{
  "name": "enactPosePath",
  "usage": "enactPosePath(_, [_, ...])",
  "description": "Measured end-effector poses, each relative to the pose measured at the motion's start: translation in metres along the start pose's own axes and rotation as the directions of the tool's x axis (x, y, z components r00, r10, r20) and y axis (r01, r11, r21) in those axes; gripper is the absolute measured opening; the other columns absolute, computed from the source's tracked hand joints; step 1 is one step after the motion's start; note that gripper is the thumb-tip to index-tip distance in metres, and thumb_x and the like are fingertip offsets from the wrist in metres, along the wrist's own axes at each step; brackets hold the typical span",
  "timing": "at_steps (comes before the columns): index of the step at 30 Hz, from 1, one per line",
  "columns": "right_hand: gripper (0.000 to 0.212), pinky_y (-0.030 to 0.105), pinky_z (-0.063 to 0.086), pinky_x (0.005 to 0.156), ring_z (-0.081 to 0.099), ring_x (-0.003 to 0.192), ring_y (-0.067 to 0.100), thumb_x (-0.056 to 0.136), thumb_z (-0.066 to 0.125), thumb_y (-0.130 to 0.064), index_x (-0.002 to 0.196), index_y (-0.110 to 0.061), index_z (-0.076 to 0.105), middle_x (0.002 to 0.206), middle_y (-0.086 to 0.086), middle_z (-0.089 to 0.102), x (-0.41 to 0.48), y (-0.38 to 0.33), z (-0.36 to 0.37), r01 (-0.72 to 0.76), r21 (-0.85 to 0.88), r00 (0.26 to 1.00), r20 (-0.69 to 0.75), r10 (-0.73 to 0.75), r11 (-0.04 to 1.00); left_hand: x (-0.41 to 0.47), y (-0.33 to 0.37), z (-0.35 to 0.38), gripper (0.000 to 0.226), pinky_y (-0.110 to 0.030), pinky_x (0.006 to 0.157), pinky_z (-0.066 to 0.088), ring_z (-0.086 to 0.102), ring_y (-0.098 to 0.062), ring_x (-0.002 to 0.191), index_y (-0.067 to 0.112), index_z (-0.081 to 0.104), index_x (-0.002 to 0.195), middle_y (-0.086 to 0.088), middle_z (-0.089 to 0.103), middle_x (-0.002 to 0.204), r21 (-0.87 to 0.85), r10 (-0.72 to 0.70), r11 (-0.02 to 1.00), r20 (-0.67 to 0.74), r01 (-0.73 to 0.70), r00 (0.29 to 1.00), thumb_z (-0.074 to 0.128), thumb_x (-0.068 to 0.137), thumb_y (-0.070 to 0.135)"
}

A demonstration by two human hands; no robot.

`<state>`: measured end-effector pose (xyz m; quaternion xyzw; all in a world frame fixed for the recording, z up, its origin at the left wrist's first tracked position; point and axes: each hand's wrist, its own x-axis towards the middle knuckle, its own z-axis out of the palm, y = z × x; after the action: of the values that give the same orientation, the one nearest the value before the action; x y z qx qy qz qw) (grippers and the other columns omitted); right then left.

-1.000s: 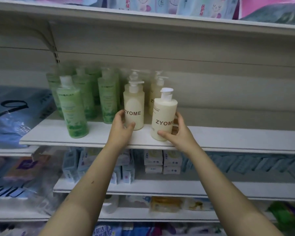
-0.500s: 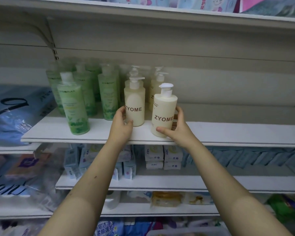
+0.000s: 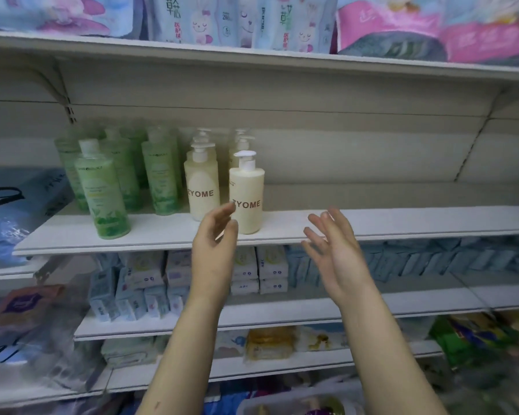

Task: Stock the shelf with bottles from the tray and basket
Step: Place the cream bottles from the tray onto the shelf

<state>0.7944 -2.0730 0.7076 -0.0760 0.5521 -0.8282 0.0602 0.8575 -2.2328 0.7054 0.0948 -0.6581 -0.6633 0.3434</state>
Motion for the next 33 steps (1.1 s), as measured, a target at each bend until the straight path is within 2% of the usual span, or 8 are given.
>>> enactPosePath(4, [0.026, 0.034, 0.043, 0.105, 0.055, 0.122, 0.013, 0.095, 0.053, -0.033, 0.120, -0.033, 0.060, 0.127, -0.009, 0.062, -0.043, -0.032, -0.055, 0.101, -0.083, 0.994, -0.038, -0.104, 0.991, -0.044, 0.025, 0.049, 0.025, -0.016, 0.094, 0.045, 0.058, 0.010, 0.106, 0.026, 0.063, 0.120, 0.019, 0.066, 0.116, -0.063, -0.041, 0.996, 0.212, 0.056, 0.976, 0.054, 0.098, 0.020])
enactPosePath(8, [0.033, 0.029, 0.041, 0.104, 0.053, 0.123, 0.004, 0.086, 0.055, -0.039, 0.118, -0.034, 0.062, 0.127, -0.014, 0.062, -0.086, -0.064, -0.132, 0.174, -0.169, 0.968, -0.148, -0.200, 0.970, -0.095, 0.040, 0.110, 0.024, -0.016, 0.096, 0.046, 0.059, 0.008, 0.108, 0.028, 0.064, 0.119, 0.019, 0.067, 0.117, -0.098, -0.054, 0.991, 0.346, 0.093, 0.937, 0.054, 0.097, 0.022])
enactPosePath(13, [0.040, 0.027, 0.042, 0.100, 0.053, 0.124, 0.004, 0.078, 0.058, -0.043, 0.118, -0.036, 0.061, 0.129, -0.013, 0.061, -0.149, -0.109, -0.250, 0.159, -0.232, 0.931, -0.289, -0.225, 0.960, -0.183, 0.053, 0.206, 0.021, -0.020, 0.096, 0.046, 0.060, 0.006, 0.109, 0.033, 0.065, 0.112, 0.021, 0.068, 0.113, -0.151, -0.087, 0.972, 0.470, 0.178, 0.878, 0.053, 0.097, 0.024])
enactPosePath(17, [0.026, 0.030, 0.043, 0.103, 0.053, 0.125, 0.011, 0.093, 0.056, -0.024, 0.118, -0.031, 0.060, 0.129, -0.006, 0.061, -0.206, -0.146, -0.349, 0.169, -0.260, 0.862, -0.428, -0.271, 0.951, -0.270, 0.058, 0.289, 0.020, -0.028, 0.101, 0.046, 0.060, 0.001, 0.112, 0.032, 0.065, 0.112, 0.019, 0.068, 0.114, -0.141, -0.114, 0.959, 0.600, 0.245, 0.792, 0.052, 0.099, 0.023])
enactPosePath(21, [0.027, 0.028, 0.043, 0.096, 0.054, 0.122, 0.008, 0.097, 0.055, -0.027, 0.122, -0.036, 0.058, 0.128, -0.012, 0.061, -0.269, -0.182, -0.426, 0.124, -0.293, 0.772, -0.571, -0.278, 0.948, -0.345, 0.062, 0.361, 0.024, -0.027, 0.100, 0.048, 0.061, -0.002, 0.112, 0.027, 0.061, 0.119, 0.011, 0.068, 0.119, -0.109, -0.148, 0.935, 0.745, 0.337, 0.651, 0.052, 0.098, 0.021])
enactPosePath(24, [0.023, 0.037, 0.040, 0.107, 0.055, 0.118, 0.007, 0.097, 0.054, -0.027, 0.115, -0.041, 0.057, 0.128, -0.013, 0.061, -0.307, -0.204, -0.466, 0.101, -0.303, 0.702, -0.654, -0.284, 0.947, -0.377, 0.062, 0.404, 0.026, -0.020, 0.090, 0.051, 0.063, -0.003, 0.109, 0.026, 0.061, 0.122, 0.009, 0.068, 0.119, -0.084, -0.169, 0.920, 0.797, 0.384, 0.580, 0.053, 0.098, 0.022])
enactPosePath(28, [0.031, 0.039, 0.038, 0.110, 0.053, 0.122, 0.010, 0.098, 0.053, -0.029, 0.127, -0.038, 0.050, 0.134, -0.009, 0.056, -0.336, -0.216, -0.507, 0.075, -0.305, 0.614, -0.736, -0.285, 0.949, -0.406, 0.053, 0.454, 0.025, -0.031, 0.095, 0.048, 0.062, -0.008, 0.112, 0.028, 0.063, 0.121, 0.009, 0.067, 0.121, -0.023, -0.196, 0.920, 0.839, 0.392, 0.508, 0.052, 0.098, 0.027])
enactPosePath(33, [0.028, 0.040, 0.039, 0.110, 0.052, 0.123, 0.011, 0.098, 0.052, -0.029, 0.125, -0.038, 0.052, 0.134, -0.008, 0.057, -0.333, -0.213, -0.557, 0.005, -0.282, 0.560, -0.794, -0.237, 0.959, -0.418, 0.023, 0.507, 0.018, -0.028, 0.087, 0.049, 0.062, -0.009, 0.111, 0.032, 0.067, 0.108, 0.009, 0.068, 0.119, 0.033, -0.262, 0.897, 0.843, 0.441, 0.470, 0.051, 0.099, 0.028])
